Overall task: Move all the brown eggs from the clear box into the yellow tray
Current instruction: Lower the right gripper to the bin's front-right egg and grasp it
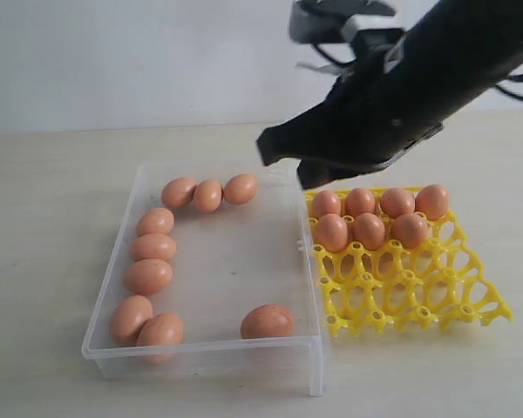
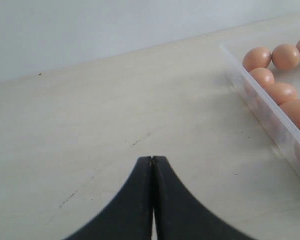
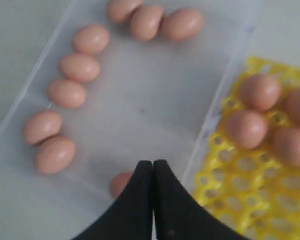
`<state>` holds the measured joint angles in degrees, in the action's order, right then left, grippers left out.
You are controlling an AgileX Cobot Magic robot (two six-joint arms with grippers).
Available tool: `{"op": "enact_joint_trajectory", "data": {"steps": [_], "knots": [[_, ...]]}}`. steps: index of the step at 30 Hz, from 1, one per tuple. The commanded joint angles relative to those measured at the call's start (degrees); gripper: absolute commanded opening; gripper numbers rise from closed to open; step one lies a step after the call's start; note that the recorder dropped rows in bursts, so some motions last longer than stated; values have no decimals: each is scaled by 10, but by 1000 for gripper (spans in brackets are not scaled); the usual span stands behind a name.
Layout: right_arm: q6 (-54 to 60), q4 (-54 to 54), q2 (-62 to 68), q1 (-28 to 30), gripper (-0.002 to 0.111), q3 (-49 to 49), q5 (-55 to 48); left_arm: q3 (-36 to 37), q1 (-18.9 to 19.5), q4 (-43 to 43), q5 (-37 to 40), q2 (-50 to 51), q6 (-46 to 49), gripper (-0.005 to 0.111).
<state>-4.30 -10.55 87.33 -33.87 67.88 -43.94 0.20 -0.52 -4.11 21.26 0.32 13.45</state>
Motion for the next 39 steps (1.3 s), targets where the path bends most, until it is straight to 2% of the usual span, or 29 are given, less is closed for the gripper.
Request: {"op": "enact_joint_trajectory", "data": {"steps": [1, 3, 5, 7, 10, 11, 15, 17, 25, 39], "knots": [[110, -79, 92, -32, 0, 57, -113, -2, -1, -1, -4, -3, 0, 0], [228, -53, 127, -49, 0, 85, -179, -2, -1, -1, -4, -3, 0, 0], [273, -8, 153, -62, 3, 109, -222, -2, -1, -1, -4, -3, 0, 0], [297, 35, 178, -71, 13, 133, -257, -2, -1, -1, -4, -3, 0, 0], [380, 47, 207, -74, 40, 163, -260, -2, -1, -1, -4, -3, 0, 0], [445, 48, 222, -74, 54, 173, -260, -2, -1, -1, -4, -3, 0, 0], [573, 67, 247, -74, 55, 178, -176, -2, -1, -1, -4, -3, 0, 0], [602, 67, 262, -74, 55, 178, -143, -2, -1, -1, -4, -3, 0, 0], [591, 5, 295, -74, 55, 178, -178, -2, -1, -1, -4, -3, 0, 0], [578, -16, 345, -74, 55, 177, -197, -2, -1, -1, -4, -3, 0, 0]]}}
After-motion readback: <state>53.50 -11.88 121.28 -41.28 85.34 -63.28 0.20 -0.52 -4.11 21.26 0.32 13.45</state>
